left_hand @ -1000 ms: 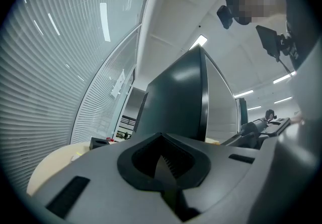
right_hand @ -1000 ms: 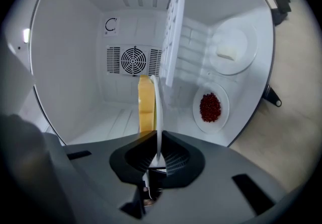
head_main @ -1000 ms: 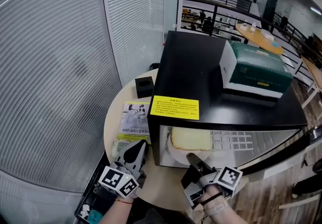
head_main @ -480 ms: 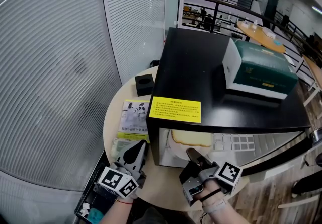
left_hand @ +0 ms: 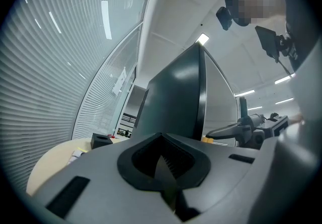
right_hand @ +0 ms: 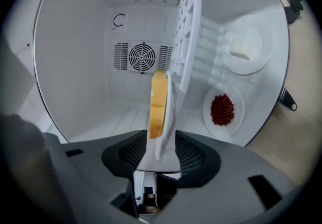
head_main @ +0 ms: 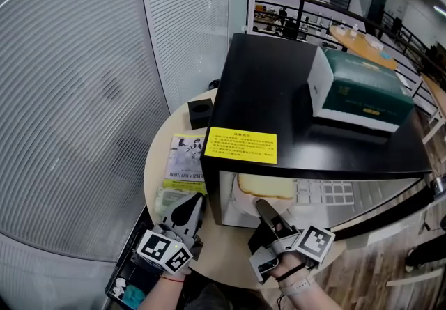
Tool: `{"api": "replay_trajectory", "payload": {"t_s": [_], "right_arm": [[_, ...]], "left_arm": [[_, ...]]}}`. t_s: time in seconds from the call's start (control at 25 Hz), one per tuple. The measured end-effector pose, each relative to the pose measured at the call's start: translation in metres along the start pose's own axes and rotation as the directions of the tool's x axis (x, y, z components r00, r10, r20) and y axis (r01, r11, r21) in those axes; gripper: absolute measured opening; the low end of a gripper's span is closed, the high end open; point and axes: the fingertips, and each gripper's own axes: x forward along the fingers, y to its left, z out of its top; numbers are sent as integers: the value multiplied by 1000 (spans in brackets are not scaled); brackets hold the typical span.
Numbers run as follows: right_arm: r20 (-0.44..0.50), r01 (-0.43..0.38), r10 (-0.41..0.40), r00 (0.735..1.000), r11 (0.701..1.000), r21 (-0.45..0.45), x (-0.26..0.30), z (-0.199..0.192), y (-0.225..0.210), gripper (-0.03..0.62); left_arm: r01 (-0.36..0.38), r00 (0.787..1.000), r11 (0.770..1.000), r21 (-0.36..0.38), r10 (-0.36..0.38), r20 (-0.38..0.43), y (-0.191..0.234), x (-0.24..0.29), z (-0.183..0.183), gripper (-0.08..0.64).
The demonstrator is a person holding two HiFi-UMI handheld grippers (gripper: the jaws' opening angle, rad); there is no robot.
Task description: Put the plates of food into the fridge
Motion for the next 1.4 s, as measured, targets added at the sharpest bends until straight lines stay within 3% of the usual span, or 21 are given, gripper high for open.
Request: {"api": "replay_trajectory", "payload": {"t_s": [0.16,0.56,0.64,0.72,0.8,0.92,1.12,1.2,1.28,1.4], "right_arm": [[-22,-7,6,1000,999,-40,-9,-8,-3,178],[-58,-44,36,998,991,-130,-49,-23,-9,178],[-66,-59,48,997,983,-174,-56,-26,-4,176],[-67,-15,-5,998,956,-293,-67,-25,-8,168],[-54,38,-72,996,880,-473,-79,-18,-14,99],[-15,60,-94,995,749,-660,-92,-7,-11,29],[41,90,-104,994,520,-849,-115,5,-4,9],[56,96,-103,993,445,-891,-123,9,-2,8],[68,102,-98,993,393,-914,-130,12,0,8],[81,110,-95,992,361,-926,-140,16,0,8]], "left_arm": [[-13,1000,1000,3,13,-3,-2,-9,-1,-9],[-25,1000,1000,13,25,-5,-24,-32,-3,-9],[-18,1000,1000,13,18,-7,-33,-35,-4,-9],[-7,1000,1000,12,7,-9,-45,-36,-7,-9],[6,1000,1000,12,-6,-11,-57,-37,-9,-9],[28,1000,1000,9,-28,-12,-78,-36,-14,-9],[58,998,998,4,-58,-11,-110,-36,-20,-9],[65,998,998,2,-65,-8,-120,-36,-22,-9],[69,998,998,4,-69,-5,-129,-35,-23,-9],[73,997,997,8,-73,-2,-142,-34,-24,-9]]}}
